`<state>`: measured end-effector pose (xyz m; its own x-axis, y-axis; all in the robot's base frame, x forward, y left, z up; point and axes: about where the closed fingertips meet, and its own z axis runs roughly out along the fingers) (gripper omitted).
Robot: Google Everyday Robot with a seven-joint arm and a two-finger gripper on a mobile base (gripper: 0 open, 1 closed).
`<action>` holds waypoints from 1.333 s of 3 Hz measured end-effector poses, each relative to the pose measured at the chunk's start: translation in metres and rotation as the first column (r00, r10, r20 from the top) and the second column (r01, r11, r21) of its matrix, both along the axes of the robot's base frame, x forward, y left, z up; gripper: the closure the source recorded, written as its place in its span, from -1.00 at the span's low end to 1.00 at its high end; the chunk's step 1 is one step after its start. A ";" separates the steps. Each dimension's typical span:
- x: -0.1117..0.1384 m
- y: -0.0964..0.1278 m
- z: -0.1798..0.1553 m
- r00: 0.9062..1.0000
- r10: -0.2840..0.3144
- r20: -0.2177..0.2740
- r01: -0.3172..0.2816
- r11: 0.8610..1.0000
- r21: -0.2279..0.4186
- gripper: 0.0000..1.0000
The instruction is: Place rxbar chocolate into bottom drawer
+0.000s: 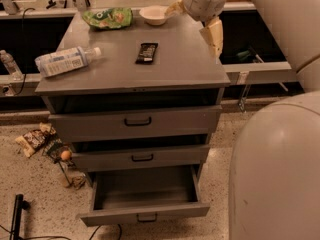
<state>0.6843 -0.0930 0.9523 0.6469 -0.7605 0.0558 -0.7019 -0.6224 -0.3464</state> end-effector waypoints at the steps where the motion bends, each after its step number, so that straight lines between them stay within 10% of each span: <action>1: 0.001 0.023 0.011 0.972 0.211 0.105 -0.208 0.977 -0.039 -1.00; 2: 0.005 0.047 0.005 0.900 0.396 0.181 -0.380 0.917 -0.116 -1.00; 3: 0.010 0.068 0.000 0.803 0.545 0.241 -0.500 0.837 -0.224 -1.00; 4: 0.033 0.088 -0.005 0.759 0.583 0.289 -0.498 0.806 -0.318 -1.00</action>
Offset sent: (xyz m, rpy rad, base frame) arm 0.0020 0.0738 -0.0044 -0.2090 -0.3614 0.7941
